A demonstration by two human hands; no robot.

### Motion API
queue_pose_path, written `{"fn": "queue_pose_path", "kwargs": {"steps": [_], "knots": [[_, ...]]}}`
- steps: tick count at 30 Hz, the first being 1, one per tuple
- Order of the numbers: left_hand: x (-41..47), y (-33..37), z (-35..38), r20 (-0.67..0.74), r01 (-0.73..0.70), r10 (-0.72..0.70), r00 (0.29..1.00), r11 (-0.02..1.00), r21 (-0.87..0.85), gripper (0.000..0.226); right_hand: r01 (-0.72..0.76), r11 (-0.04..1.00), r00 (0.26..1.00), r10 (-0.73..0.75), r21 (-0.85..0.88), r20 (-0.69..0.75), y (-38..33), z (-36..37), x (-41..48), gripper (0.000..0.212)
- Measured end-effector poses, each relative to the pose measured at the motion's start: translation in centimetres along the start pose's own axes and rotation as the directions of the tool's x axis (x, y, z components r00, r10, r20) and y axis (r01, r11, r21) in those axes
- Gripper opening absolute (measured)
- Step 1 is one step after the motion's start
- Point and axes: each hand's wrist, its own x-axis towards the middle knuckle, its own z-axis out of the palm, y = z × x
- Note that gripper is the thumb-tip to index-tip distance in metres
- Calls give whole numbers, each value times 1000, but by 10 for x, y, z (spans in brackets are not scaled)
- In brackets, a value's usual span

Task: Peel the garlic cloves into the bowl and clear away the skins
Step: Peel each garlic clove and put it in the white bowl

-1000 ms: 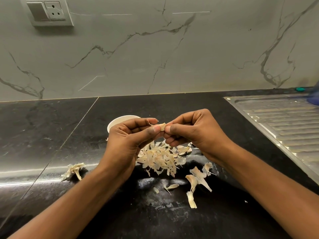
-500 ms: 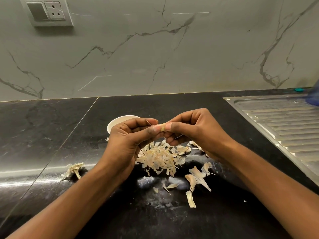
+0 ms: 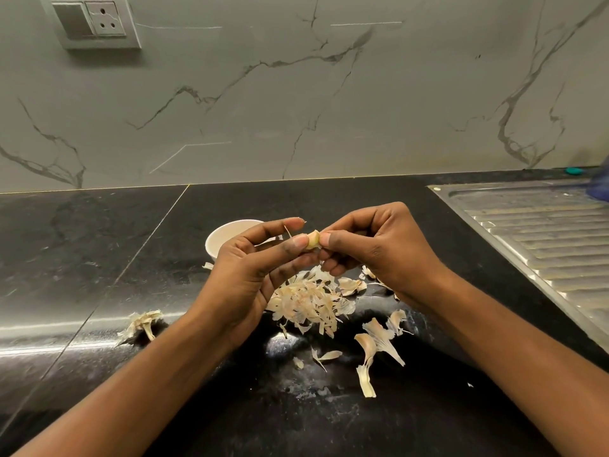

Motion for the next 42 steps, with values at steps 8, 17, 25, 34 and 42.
{"fn": "queue_pose_path", "kwargs": {"steps": [8, 17, 25, 34, 42], "knots": [[1, 0, 2, 16, 30, -29, 999, 998, -49, 41, 51, 998, 998, -52, -37, -18, -1, 1, 0, 12], [1, 0, 2, 29, 43, -41, 999, 998, -49, 38, 9, 1000, 1000, -9, -20, -8, -2, -1, 1, 13], [2, -1, 0, 13, 18, -18, 1000, 1000, -12, 39, -31, 999, 998, 32, -24, 46, -4, -3, 2, 15], [3, -6, -2, 13, 29, -29, 1000, 998, -55, 28, 61, 998, 997, -62, -27, -53, 1, 6, -2, 6], [3, -6, 1, 47, 78, -74, 996, 992, -101, 25, 116, 990, 989, -122, -83, -82, 1, 11, -2, 3]]}}
